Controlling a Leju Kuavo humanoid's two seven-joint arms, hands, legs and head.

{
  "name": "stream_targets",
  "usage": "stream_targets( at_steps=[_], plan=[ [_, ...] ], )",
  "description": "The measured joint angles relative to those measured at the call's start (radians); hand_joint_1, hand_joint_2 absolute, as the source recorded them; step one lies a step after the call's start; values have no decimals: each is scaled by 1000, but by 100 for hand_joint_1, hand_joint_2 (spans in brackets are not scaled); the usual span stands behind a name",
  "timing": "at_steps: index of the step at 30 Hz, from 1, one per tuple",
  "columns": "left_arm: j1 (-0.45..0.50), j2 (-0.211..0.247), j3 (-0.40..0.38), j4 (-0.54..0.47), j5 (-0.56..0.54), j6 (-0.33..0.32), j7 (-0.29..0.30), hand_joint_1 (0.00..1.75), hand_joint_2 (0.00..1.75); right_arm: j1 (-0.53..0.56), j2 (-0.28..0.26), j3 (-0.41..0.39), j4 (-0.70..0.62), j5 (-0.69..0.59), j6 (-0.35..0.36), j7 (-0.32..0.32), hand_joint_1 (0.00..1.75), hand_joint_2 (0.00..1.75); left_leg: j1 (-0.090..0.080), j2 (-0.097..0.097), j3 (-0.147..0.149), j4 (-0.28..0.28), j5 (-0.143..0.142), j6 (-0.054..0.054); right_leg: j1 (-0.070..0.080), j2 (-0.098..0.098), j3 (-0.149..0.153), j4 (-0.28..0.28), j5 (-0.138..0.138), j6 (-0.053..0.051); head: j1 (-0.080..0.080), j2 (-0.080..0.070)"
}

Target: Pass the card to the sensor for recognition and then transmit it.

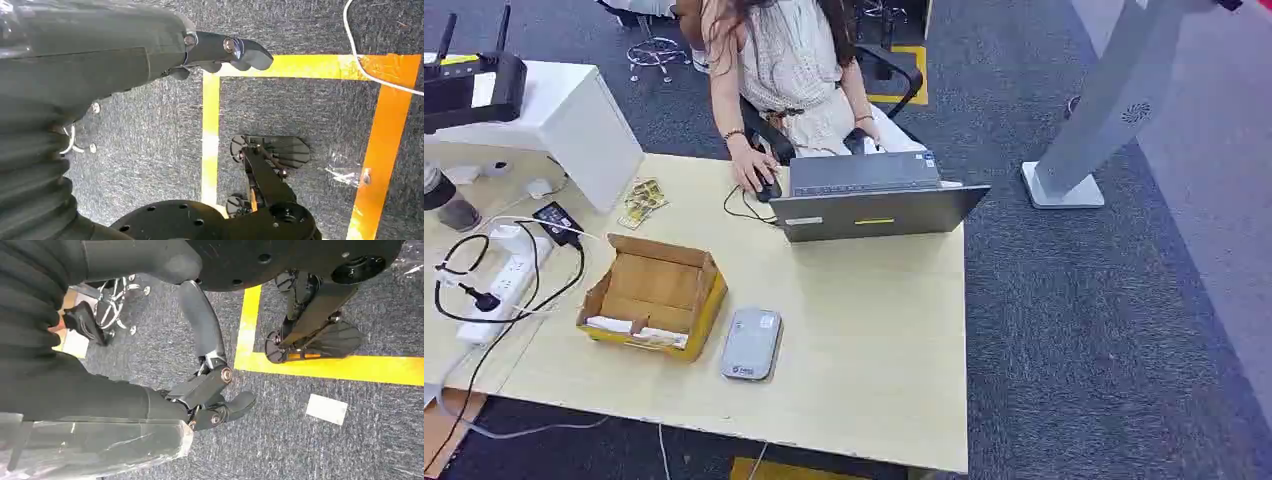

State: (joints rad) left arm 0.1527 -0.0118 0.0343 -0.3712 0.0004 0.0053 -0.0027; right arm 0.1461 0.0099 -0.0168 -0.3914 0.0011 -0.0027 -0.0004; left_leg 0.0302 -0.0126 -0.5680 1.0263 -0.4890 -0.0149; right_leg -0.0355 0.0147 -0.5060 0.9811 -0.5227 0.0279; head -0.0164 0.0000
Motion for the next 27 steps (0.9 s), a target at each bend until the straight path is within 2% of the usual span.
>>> stream_targets(
  at_steps=[6,7,8,9,17,19,27],
  plan=[
    [0,0,0,0,0,0,0,0,175,0,0,0,0,0,0,0,0,175,0,0,0,0,0,0,0,0,0,0,0,0,0,0],
    [0,0,0,0,0,0,0,0,0,0,0,0,0,0,0,0,0,175,0,0,0,0,0,0,0,0,0,0,0,0,0,0],
    [0,0,0,0,0,0,0,0,0,0,0,0,0,0,0,0,0,175,0,0,0,0,0,0,0,0,0,0,0,0,0,0],
    [0,0,0,0,0,0,0,0,175,0,0,0,0,0,0,0,0,175,0,0,0,0,0,0,0,0,0,0,0,0,0,0],
    [0,0,0,0,0,0,0,0,175,0,0,0,0,0,0,0,0,175,0,0,0,0,0,0,0,0,0,0,0,0,0,0],
    [-2,2,15,0,-7,-8,-9,0,175,-2,0,-21,0,13,3,-15,0,175,0,0,0,0,0,0,0,0,0,0,0,0,0,0],
    [-23,8,160,0,-68,-55,-81,0,175,-24,18,-149,-4,99,35,-112,0,175,0,0,0,0,0,0,0,0,0,0,0,0,0,0]
  ],
)
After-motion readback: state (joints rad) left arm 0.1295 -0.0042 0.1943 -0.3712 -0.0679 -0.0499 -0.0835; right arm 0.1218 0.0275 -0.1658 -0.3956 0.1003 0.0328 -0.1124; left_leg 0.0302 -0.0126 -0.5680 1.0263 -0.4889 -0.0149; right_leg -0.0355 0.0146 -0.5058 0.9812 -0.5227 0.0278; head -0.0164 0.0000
